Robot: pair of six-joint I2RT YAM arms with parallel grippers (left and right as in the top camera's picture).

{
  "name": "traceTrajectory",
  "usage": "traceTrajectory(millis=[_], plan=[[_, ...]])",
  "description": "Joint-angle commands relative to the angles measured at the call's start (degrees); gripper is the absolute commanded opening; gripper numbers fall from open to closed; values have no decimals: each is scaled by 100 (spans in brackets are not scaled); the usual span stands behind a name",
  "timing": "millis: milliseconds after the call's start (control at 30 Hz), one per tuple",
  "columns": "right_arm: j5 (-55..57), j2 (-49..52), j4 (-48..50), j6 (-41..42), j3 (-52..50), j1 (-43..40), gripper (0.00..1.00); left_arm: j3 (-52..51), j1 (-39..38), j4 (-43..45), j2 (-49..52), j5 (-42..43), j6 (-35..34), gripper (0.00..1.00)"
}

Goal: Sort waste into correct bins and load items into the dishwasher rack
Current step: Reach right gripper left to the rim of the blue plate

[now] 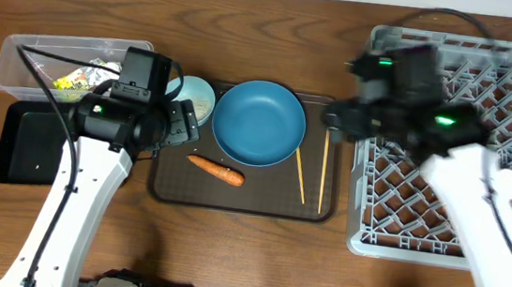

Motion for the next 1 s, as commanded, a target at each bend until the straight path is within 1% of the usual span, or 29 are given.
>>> traceTrajectory(millis=[0,67,200,333,500,600,700,800,900,967], plan=[[935,529,317,501,15,365,90,17,278,-136,28,-90,-72,87],[1220,863,579,706,15,476,88,17,472,-225,28,-90,-74,87],[1316,1410,997,831,15,520,76,17,850,-354,28,-87,-72,87],[1266,1967,1270,1049,15,542,73,17,1051,-393,28,-87,-72,87],[1235,2468,1405,1287,15,614,70,17,1060,-389,28,-87,-70,87],[1019,2695,1534,1290,15,660,68,15,1060,-389,31,-87,-70,87],[966,2870,1628,1362,15,704,56,15,1060,-391,28,-87,-70,87],[973,2981,1631,1558,13,702,40,15,1060,-391,31,-87,-70,87],[1040,2986,1655,1572,13,686,24,15,1060,-391,31,-87,-70,87],[1058,2975,1676,1569,24,686,18,15,1060,-391,31,-87,-70,88]])
